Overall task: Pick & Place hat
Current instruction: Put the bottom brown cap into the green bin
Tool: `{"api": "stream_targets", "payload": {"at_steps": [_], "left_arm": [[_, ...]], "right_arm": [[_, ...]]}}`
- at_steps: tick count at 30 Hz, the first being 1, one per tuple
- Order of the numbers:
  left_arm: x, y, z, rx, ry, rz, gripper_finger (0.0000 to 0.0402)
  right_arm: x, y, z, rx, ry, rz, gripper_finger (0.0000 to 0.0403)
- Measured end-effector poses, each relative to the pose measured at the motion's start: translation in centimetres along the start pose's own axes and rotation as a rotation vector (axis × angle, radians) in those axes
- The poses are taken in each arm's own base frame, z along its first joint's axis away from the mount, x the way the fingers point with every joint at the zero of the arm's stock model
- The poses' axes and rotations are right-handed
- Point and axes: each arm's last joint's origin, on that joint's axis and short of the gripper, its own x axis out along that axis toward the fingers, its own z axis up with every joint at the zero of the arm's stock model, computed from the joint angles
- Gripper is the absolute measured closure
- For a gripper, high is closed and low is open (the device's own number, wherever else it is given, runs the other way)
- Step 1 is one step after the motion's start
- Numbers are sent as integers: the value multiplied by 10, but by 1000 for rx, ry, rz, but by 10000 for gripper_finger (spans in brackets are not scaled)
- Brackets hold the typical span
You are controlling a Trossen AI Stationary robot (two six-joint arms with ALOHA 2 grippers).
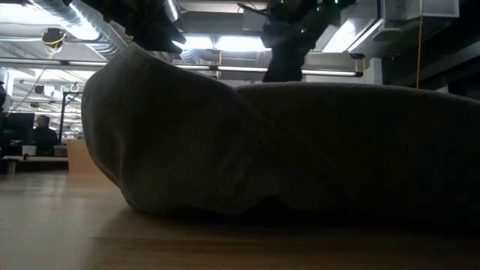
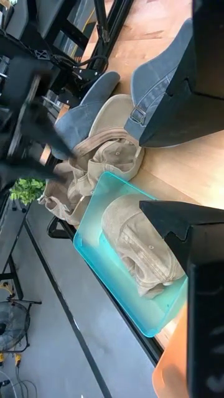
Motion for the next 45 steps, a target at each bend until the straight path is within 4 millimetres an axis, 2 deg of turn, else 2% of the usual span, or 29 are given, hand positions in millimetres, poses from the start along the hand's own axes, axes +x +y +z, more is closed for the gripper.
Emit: {"api": "stream_targets", "payload": {"at_steps": [4,8,18,23,31,37,41,45], "left_arm": [[0,0,0,0,0,0,258],[0,0,0,0,-1,0,258],[0,0,0,0,-1,0,258],[0,0,0,0,-4,10,258],[0,0,0,0,-6,17,258],[0,0,0,0,-6,17,258],[0,1,0,0,-6,17,258],[0,0,0,0,-6,17,258]], "right_arm": [[-2,16,-19,-29,173,43,233],[-3,22,-44,61,274,53,242],[-5,45,-97,524,382,-23,249],[-5,58,-119,673,468,-64,249],[-10,67,-137,746,561,-244,249],[-10,68,-138,726,546,-288,249],[-3,67,-148,757,557,-310,249],[12,66,-168,788,572,-297,249]]}}
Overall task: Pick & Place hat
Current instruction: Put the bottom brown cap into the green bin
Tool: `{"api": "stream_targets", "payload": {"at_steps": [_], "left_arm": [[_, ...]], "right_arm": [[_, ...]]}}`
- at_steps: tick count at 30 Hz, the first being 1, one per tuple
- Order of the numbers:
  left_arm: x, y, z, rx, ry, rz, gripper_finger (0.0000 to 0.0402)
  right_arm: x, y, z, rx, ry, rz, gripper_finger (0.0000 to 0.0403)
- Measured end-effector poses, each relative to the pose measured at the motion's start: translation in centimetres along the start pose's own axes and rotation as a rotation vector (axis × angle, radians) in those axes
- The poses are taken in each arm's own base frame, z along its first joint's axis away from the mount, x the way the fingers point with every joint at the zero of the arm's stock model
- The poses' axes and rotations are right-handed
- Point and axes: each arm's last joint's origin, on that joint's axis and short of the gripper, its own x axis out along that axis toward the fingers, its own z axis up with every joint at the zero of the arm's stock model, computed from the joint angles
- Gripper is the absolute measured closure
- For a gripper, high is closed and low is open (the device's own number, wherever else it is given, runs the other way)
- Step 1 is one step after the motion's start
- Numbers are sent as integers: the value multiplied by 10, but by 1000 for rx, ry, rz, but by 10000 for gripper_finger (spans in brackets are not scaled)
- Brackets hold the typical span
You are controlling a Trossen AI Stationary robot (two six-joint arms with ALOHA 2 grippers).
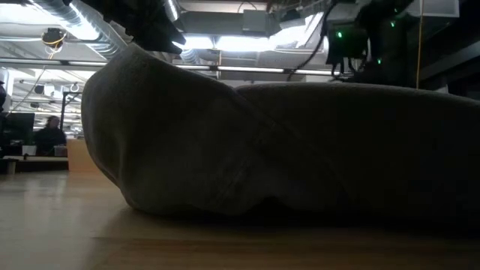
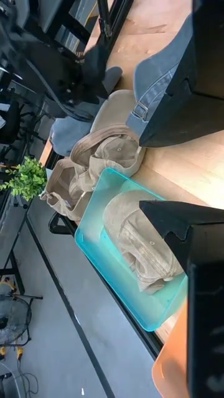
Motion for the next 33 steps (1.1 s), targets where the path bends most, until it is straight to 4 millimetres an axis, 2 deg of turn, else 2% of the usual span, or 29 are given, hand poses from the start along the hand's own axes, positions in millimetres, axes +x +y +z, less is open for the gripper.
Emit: {"api": "stream_targets", "payload": {"at_steps": [6,12,15,20,23,28,33], "left_arm": [[0,0,0,0,0,0,258],[0,0,0,0,0,0,258],[0,0,0,0,0,1,258],[0,1,0,0,-7,21,258],[0,1,0,0,-11,32,258],[0,1,0,0,-11,33,258],[0,1,1,-2,-19,30,258]], "right_arm": [[29,2,2,7,-74,142,249],[33,5,6,4,-132,184,252],[33,4,6,-32,-156,157,281],[32,5,7,-39,-175,164,380],[31,5,8,-47,-189,154,383],[22,0,5,-125,-221,119,391],[-13,-6,4,-293,-360,-26,389]]}}
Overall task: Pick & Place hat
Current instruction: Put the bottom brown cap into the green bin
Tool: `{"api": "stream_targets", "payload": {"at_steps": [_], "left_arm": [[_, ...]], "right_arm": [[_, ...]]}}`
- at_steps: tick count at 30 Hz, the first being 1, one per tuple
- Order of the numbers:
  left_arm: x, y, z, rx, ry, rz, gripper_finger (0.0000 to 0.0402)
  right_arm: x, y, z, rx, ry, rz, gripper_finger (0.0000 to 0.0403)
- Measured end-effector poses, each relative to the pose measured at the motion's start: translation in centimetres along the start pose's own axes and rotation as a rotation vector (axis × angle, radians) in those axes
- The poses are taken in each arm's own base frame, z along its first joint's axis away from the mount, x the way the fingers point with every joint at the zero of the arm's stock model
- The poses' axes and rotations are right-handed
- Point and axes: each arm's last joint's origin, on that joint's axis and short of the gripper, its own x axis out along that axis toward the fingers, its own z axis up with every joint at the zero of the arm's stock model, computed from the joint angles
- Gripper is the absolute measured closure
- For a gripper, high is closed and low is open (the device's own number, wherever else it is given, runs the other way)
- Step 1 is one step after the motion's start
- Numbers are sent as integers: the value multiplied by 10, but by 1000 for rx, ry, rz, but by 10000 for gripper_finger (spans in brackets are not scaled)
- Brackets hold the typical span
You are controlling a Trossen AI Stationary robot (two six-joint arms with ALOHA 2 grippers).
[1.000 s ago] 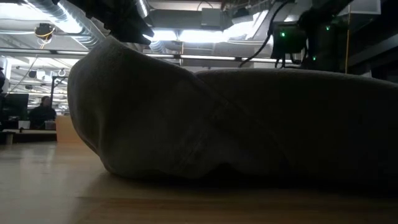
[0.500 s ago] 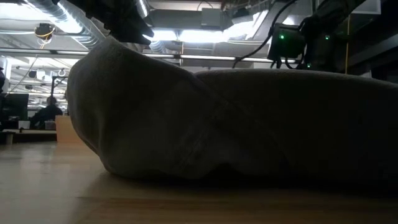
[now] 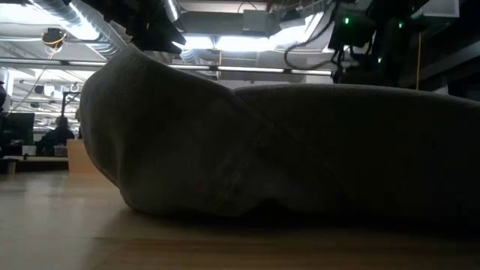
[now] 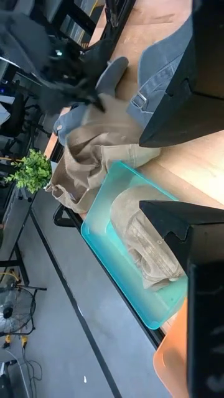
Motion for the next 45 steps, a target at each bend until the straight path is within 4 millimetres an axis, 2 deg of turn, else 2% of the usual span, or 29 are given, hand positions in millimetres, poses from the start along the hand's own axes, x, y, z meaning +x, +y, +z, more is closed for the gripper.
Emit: {"api": "stream_targets", "payload": {"at_steps": [6,11,15,18,22,26,27,28,31,35,39,45], "left_arm": [[0,0,0,0,1,0,258],[0,0,0,0,0,-1,258],[0,-1,2,-41,-16,-26,258],[0,-4,9,-70,-72,-89,258],[-3,-9,20,-27,-183,-182,258],[-6,-14,31,25,-297,-261,258],[-7,-14,33,37,-321,-273,258],[-8,-15,35,47,-342,-276,258],[-9,-15,37,67,-368,-262,258],[-10,-15,40,43,-400,-278,258],[-11,-16,42,36,-419,-289,258],[-9,-20,44,0,-431,-384,258]], "right_arm": [[-58,-10,22,-292,-198,-218,389],[-113,-6,41,-550,-410,-407,389],[-153,-3,50,-626,-523,-466,389],[-171,-4,54,-666,-565,-525,389],[-178,-5,59,-738,-583,-670,387],[-186,16,61,-989,-724,-457,387],[-188,19,62,-1014,-749,-457,386],[-189,20,64,-1003,-765,-490,386],[-191,9,72,-822,-758,-630,385],[-200,14,71,-905,-871,-396,385],[-193,12,71,-850,-805,-494,385],[-190,12,78,-697,-843,-399,384]]}}
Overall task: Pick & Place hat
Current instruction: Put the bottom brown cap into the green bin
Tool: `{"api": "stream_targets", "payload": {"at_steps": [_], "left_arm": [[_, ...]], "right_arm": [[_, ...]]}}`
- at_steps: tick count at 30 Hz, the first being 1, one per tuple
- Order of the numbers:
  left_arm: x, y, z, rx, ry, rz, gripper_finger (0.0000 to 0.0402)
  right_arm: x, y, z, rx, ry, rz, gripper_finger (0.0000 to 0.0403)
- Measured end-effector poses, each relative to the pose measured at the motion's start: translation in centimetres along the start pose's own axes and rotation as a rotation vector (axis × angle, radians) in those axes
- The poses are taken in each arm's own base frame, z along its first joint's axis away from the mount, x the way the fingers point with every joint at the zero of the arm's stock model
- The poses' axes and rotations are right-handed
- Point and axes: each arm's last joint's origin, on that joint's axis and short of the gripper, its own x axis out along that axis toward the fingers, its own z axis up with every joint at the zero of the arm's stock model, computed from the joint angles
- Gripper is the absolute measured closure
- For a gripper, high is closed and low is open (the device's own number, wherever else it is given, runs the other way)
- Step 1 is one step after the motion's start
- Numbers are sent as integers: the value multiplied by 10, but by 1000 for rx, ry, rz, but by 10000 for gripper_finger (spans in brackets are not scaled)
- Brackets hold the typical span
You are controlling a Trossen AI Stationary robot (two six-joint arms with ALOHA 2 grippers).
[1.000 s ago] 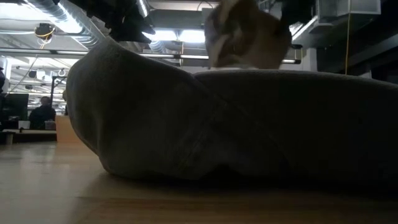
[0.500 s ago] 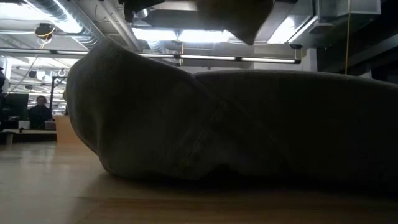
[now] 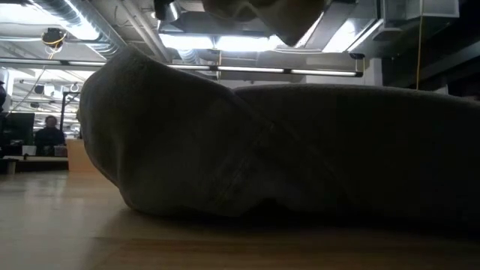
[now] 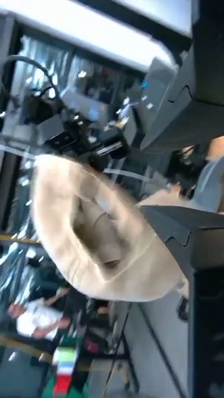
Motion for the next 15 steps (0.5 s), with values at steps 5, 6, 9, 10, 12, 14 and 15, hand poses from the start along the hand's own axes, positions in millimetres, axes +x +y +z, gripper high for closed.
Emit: {"api": "stream_targets", "payload": {"at_steps": [5,6,9,10,12,14,15], "left_arm": [[10,-5,-8,162,11,-26,251],[10,-6,-9,199,12,-25,247],[11,-11,-3,243,-22,-20,235],[10,-12,0,243,-37,-18,231],[7,-13,6,249,-59,-5,224],[5,-13,6,267,-46,15,220],[4,-12,4,269,-22,23,220]], "right_arm": [[10,9,1,-54,-4,76,383],[11,11,1,-72,-6,91,383],[17,20,-1,-135,31,133,383],[19,23,-2,-145,40,142,383],[20,23,-2,-147,43,135,383],[21,22,0,-136,30,120,383],[21,22,1,-131,24,116,383]]}}
